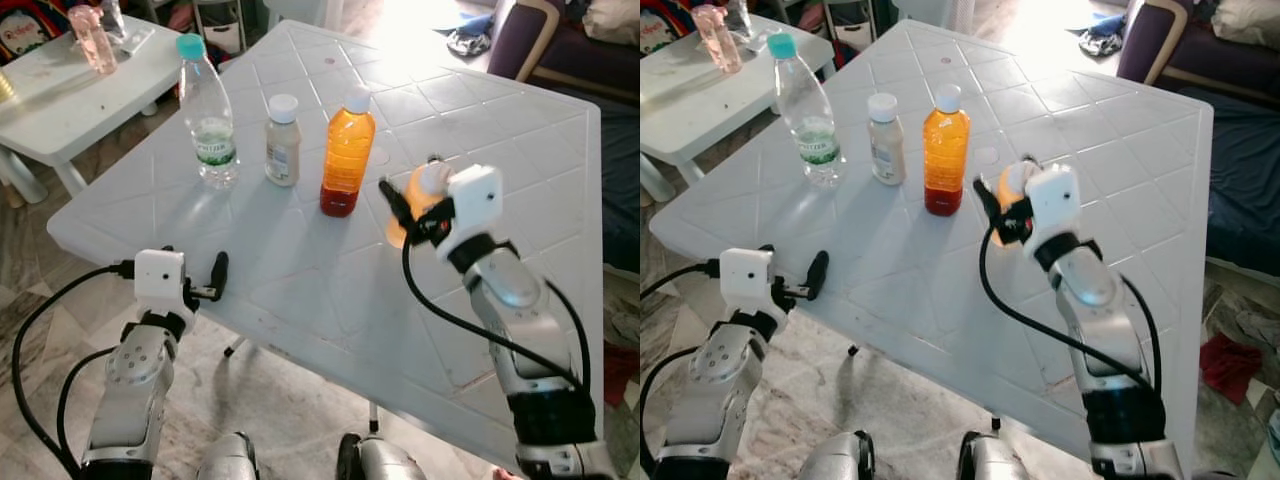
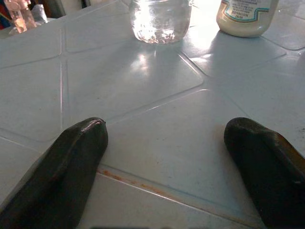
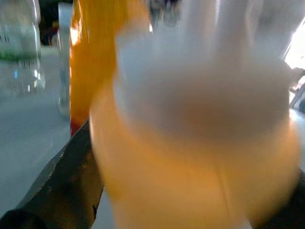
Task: Restocking fridge
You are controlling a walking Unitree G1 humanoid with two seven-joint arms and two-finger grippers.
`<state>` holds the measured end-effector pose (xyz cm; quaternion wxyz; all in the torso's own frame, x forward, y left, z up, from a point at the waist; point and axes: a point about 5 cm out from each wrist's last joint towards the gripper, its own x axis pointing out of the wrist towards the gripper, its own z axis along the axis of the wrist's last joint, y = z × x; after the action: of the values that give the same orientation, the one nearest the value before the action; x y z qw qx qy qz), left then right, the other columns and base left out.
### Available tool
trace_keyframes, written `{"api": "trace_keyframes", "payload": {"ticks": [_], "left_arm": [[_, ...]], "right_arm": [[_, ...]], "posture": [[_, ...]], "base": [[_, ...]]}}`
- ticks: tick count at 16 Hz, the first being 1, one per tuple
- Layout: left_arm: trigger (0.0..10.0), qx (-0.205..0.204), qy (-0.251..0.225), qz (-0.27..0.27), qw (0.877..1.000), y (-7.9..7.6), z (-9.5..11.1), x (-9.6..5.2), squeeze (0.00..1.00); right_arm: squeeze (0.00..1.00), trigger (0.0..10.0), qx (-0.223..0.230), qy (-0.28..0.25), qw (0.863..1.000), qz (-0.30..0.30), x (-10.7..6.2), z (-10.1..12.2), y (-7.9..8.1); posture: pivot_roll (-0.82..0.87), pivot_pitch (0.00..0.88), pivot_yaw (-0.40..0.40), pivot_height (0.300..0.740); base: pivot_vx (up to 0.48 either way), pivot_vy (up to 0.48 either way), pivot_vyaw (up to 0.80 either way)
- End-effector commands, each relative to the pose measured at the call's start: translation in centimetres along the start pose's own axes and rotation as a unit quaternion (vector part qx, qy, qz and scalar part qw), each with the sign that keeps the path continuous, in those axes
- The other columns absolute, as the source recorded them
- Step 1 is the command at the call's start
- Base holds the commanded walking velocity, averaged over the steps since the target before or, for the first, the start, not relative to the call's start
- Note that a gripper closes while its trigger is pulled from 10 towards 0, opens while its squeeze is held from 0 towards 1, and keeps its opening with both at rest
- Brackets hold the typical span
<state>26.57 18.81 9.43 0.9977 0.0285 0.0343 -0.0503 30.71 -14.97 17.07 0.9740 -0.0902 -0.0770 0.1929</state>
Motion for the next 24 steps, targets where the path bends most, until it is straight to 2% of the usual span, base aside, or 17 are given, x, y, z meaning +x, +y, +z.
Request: {"api": "trace_keyframes", "payload": {"ticks": [1,2,3,4,6,10,15,19,20,21,22,24], "left_arm": [[10.0,-0.002,0.027,-0.006,1.0,-0.4,-1.1,-0.1,0.0],[10.0,-0.001,0.027,-0.006,1.0,-0.4,-1.1,0.0,0.0],[10.0,-0.001,0.026,-0.006,1.0,-0.4,-1.1,0.0,0.0],[10.0,-0.001,0.026,-0.006,1.0,-0.4,-1.1,0.0,0.0],[10.0,-0.002,0.026,-0.007,1.0,-0.6,-1.1,0.0,0.0],[10.0,-0.003,0.027,-0.01,1.0,-0.7,-1.2,0.1,0.0],[10.0,-0.001,0.026,-0.012,1.0,-0.6,-1.1,0.3,0.0],[10.0,-0.001,0.028,-0.017,0.999,-0.8,-1.2,0.5,0.0],[10.0,-0.001,0.028,-0.018,0.999,-0.7,-1.2,0.5,0.0],[10.0,0.0,0.029,-0.019,0.999,-0.7,-1.2,0.6,0.0],[10.0,0.0,0.029,-0.02,0.999,-0.7,-1.2,0.7,0.0],[10.0,0.0,0.029,-0.021,0.999,-0.8,-1.2,0.7,0.0]], "right_arm": [[0.95,10.0,-0.007,0.011,1.0,-0.009,-0.1,-0.2,-0.3],[0.2,10.0,-0.026,0.011,1.0,-0.013,0.0,-0.2,-0.5],[0.2,10.0,-0.031,0.011,0.999,-0.014,0.0,-0.2,-0.6],[0.0,10.0,-0.039,0.011,0.999,-0.021,0.0,-0.2,-0.9],[0.0,10.0,-0.055,-0.002,0.998,-0.033,0.2,0.4,-1.4],[0.0,10.0,-0.06,-0.011,0.997,-0.038,0.2,0.9,-1.4],[0.0,10.0,-0.053,-0.027,0.997,-0.048,-0.5,2.1,-0.6],[0.0,10.0,-0.031,-0.016,0.997,-0.064,-1.0,1.7,-0.6],[0.0,2.9,-0.022,-0.007,0.997,-0.069,-1.1,1.4,-0.6],[0.0,1.7,-0.017,-0.003,0.997,-0.071,-1.2,1.1,-0.6],[0.0,4.2,-0.016,0.002,0.997,-0.072,-1.2,0.9,-0.7],[0.0,4.2,-0.011,0.008,0.997,-0.072,-1.0,0.7,-0.8]], "posture": [[0.04,0.137,-0.043,0.74],[0.04,0.134,-0.044,0.74],[0.04,0.134,-0.044,0.74],[0.05,0.132,-0.047,0.74],[0.05,0.131,-0.045,0.74],[0.04,0.134,-0.04,0.74],[0.04,0.133,-0.034,0.74],[0.03,0.13,-0.028,0.74],[0.03,0.129,-0.027,0.74],[0.03,0.128,-0.027,0.74],[0.03,0.126,-0.026,0.74],[0.03,0.123,-0.027,0.74]], "base": [[0.0,0.0,0.0],[0.0,0.0,0.0],[0.0,0.0,0.0],[0.0,0.0,0.0],[0.0,0.0,0.0],[0.0,0.0,0.0],[0.0,0.0,0.0],[0.0,0.0,0.0],[0.0,0.0,0.0],[0.0,0.0,0.0],[0.0,0.0,0.0],[0.0,0.0,0.0]]}}
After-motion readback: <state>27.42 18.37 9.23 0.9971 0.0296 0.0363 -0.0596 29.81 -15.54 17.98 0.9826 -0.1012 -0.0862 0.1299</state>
